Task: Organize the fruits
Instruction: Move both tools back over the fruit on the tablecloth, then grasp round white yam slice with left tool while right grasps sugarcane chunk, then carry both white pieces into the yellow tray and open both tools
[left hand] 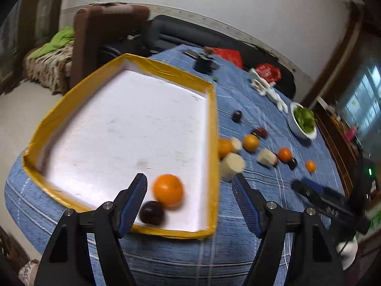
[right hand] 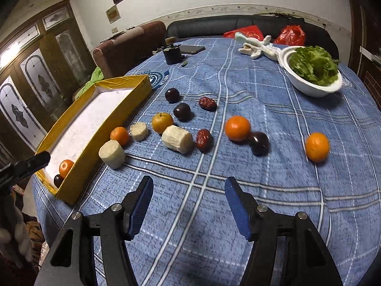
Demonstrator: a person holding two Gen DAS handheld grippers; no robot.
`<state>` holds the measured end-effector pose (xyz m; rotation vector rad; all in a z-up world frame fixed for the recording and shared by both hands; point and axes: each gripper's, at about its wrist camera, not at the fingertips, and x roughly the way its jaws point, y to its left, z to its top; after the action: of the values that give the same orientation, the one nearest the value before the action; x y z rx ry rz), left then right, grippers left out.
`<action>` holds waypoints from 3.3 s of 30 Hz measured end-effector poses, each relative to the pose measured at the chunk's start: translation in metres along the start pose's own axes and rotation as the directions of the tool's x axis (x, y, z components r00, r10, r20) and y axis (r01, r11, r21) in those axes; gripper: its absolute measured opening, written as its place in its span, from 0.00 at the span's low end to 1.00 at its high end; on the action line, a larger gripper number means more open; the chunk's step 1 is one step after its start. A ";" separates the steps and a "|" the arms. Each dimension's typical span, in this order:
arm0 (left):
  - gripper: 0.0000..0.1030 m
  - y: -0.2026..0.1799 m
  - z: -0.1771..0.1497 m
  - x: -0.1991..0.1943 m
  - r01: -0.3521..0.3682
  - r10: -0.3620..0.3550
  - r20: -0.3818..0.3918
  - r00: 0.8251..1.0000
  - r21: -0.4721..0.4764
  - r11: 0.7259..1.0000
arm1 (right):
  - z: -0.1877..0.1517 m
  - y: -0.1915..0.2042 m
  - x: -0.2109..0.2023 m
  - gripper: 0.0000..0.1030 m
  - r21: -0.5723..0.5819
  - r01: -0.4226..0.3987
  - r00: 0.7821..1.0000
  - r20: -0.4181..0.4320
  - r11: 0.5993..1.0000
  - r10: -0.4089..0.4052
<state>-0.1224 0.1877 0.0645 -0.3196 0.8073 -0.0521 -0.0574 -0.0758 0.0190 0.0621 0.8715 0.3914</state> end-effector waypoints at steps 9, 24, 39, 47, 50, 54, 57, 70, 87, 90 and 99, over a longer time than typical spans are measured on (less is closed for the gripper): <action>0.71 -0.028 -0.008 0.008 0.045 -0.043 -0.019 0.999 0.114 0.992 | 0.030 0.016 0.044 0.60 -0.040 0.012 1.000 0.001 0.999 -0.012; 0.71 -0.046 -0.008 0.023 0.077 -0.069 -0.052 0.996 0.180 0.981 | 0.037 0.015 0.069 0.41 -0.015 0.053 0.998 -0.022 0.999 -0.053; 0.66 -0.088 0.012 0.076 0.042 -0.003 -0.108 0.994 0.356 0.933 | 0.020 -0.017 0.050 0.42 0.107 -0.062 0.997 -0.030 0.992 0.066; 0.66 -0.093 0.012 0.091 0.076 -0.010 -0.166 0.986 0.399 0.914 | 0.019 -0.017 0.052 0.42 0.118 -0.094 0.994 -0.042 0.989 0.100; 0.66 -0.091 0.012 0.094 0.073 -0.002 -0.174 0.985 0.405 0.911 | 0.019 -0.017 0.053 0.42 0.120 -0.094 0.994 -0.051 0.988 0.100; 0.66 -0.097 0.014 0.105 0.029 0.054 -0.180 0.982 0.427 0.904 | 0.019 -0.018 0.054 0.42 0.122 -0.097 0.993 -0.049 0.988 0.104; 0.62 -0.107 0.006 0.113 -0.014 0.108 -0.169 0.980 0.478 0.878 | 0.019 -0.018 0.054 0.42 0.120 -0.094 0.994 -0.048 0.988 0.100; 0.32 -0.081 0.003 0.078 -0.012 0.041 -0.090 0.995 0.307 0.952 | 0.017 -0.009 0.048 0.40 0.064 -0.033 0.999 -0.019 0.997 0.034; 0.33 0.026 0.015 -0.015 -0.007 0.006 0.068 0.998 0.018 1.000 | 0.023 0.033 0.026 0.40 0.112 -0.213 0.977 -0.002 0.971 0.215; 0.33 0.042 0.016 -0.021 -0.004 0.006 0.081 0.997 -0.018 1.000 | 0.026 0.064 0.027 0.40 0.050 -0.229 0.973 -0.017 0.972 0.230; 0.33 0.106 0.035 -0.018 -0.098 0.112 0.080 0.990 -0.154 0.983 | 0.038 0.145 0.050 0.40 -0.095 -0.289 0.957 -0.056 0.953 0.285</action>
<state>-0.1175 0.3009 0.0674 -0.4180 0.7402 0.1219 -0.0449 0.0806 0.0378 0.0870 0.8848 0.7115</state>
